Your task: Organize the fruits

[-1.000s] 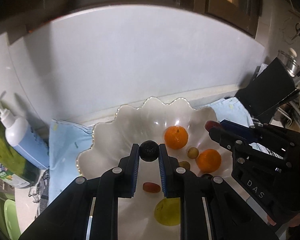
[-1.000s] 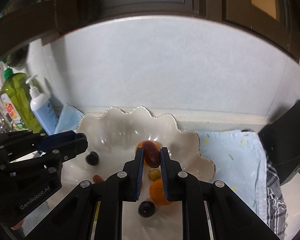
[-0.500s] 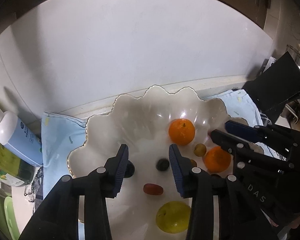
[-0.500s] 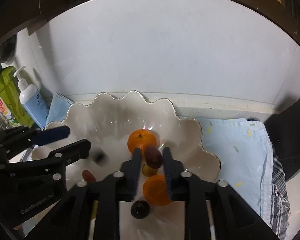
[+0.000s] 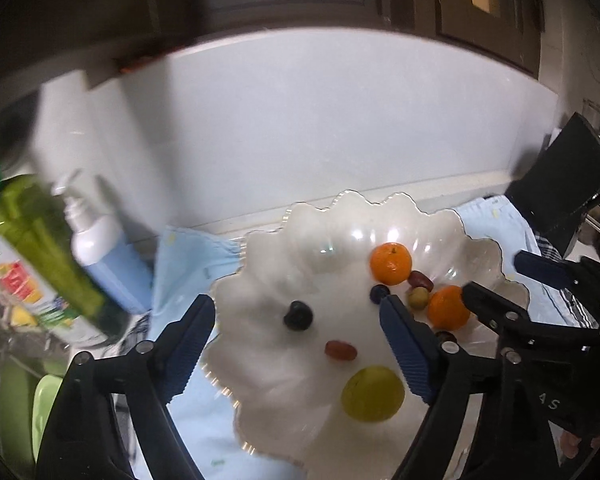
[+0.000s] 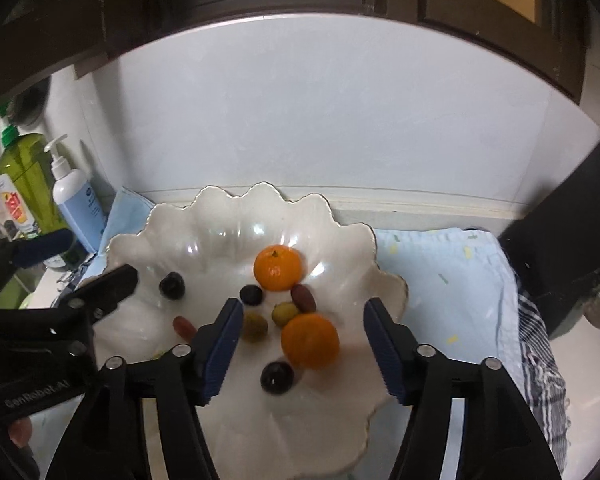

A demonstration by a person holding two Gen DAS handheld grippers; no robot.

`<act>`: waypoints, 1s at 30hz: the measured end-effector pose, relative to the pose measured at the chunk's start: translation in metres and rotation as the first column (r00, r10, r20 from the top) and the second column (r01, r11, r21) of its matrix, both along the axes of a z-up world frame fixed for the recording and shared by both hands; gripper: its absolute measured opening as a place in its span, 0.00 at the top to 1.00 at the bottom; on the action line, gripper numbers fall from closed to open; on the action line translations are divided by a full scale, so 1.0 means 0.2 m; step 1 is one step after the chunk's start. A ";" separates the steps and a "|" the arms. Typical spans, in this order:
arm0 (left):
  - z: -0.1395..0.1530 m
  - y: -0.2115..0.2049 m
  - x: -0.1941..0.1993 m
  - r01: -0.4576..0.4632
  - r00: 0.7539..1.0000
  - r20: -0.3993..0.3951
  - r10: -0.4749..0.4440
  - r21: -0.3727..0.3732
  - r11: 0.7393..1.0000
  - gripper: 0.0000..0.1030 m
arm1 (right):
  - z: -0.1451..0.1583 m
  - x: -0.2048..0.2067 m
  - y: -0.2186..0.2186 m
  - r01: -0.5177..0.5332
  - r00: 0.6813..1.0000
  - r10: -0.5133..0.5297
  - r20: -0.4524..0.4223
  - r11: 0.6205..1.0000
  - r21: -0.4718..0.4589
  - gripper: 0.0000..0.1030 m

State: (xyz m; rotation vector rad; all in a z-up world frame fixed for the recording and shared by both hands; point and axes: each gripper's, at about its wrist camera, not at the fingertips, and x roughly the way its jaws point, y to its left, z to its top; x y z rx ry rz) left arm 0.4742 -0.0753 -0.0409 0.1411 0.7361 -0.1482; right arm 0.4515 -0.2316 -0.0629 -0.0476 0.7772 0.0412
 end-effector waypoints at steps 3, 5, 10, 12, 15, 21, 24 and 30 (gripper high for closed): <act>0.03 0.04 -0.10 -0.051 0.998 0.041 0.051 0.000 0.999 0.11 | 0.03 -0.08 0.00 0.010 1.000 -0.010 0.027 1.000 -0.004 0.30; 0.06 0.07 -0.17 -0.068 0.996 0.060 0.068 -0.007 0.998 0.09 | 0.06 -0.16 0.01 0.019 0.998 -0.018 0.058 1.000 -0.012 0.28; 0.11 0.13 -0.34 -0.075 0.991 0.108 0.075 -0.010 0.997 0.05 | 0.15 -0.34 0.03 0.047 0.990 -0.043 0.135 0.999 -0.023 0.23; 0.14 0.15 -0.42 -0.075 0.987 0.140 0.076 -0.008 0.997 0.03 | 0.19 -0.42 0.04 0.053 0.986 -0.048 0.162 0.998 -0.026 0.22; 0.17 0.18 -0.53 -0.069 0.982 0.174 0.070 -0.012 0.998 0.01 | 0.24 -0.54 0.07 0.069 0.978 -0.060 0.200 0.997 -0.036 0.21; 0.25 0.25 -0.70 -0.049 0.974 0.220 0.055 -0.030 0.998 0.00 | 0.30 -0.73 0.13 0.091 0.965 -0.081 0.249 0.995 -0.028 0.21; 0.28 0.28 -0.79 -0.039 0.966 0.254 0.044 -0.025 0.999 0.00 | 0.33 -0.84 0.16 0.098 0.957 -0.087 0.278 0.995 -0.026 0.21; 0.35 0.30 -0.97 -0.024 0.951 0.307 0.028 -0.015 1.000 0.00 | 0.39 -1.03 0.21 0.099 0.944 -0.089 0.317 0.995 -0.018 0.17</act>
